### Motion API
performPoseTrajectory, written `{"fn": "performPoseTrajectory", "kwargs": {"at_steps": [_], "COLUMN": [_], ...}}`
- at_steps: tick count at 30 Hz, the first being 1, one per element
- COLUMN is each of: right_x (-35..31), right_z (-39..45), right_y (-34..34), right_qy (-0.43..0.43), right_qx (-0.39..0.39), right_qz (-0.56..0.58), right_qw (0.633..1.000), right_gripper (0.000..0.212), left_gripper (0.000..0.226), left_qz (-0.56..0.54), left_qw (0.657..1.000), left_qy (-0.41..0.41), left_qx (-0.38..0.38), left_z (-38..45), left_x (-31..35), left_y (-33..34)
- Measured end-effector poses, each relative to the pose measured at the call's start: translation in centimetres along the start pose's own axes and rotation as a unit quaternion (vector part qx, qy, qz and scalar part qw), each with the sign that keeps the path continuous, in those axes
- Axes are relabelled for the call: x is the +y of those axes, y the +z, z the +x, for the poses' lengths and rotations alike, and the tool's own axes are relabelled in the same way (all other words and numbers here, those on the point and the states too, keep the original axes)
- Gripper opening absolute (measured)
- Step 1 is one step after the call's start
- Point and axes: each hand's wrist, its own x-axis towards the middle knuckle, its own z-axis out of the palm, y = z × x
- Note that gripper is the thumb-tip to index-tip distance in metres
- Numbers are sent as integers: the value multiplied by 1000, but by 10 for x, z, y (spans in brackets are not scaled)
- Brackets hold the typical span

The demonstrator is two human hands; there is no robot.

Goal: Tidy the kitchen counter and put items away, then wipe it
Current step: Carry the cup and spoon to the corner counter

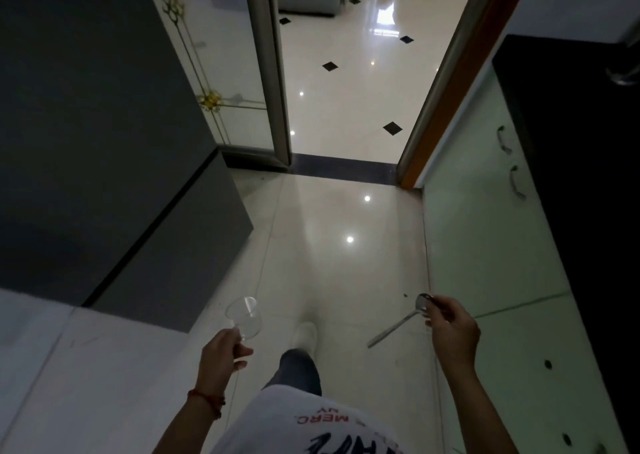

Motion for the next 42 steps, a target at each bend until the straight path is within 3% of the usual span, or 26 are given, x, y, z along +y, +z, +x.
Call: {"fn": "performPoseTrajectory", "kwargs": {"at_steps": [9,15,25,32,37,42], "right_x": [-78,-82,-135,-171,-177,-183], "right_z": [133,221,411,491,519,532], "right_y": [48,58,55,66,60,45], "right_qy": [32,70,68,64,94,127], "right_qx": [82,129,131,164,266,385], "right_qz": [56,69,77,90,78,80], "right_qw": [995,987,986,980,956,910], "right_gripper": [8,5,8,11,12,11], "left_gripper": [30,32,26,25,24,25], "left_qz": [98,101,126,179,255,310], "left_qw": [986,973,962,943,889,799], "left_qy": [90,146,161,179,218,260], "left_qx": [-105,-145,-180,-214,-312,-444], "left_z": [138,203,248,303,337,338], "left_x": [190,290,379,426,476,539], "left_y": [104,203,339,407,477,562]}}
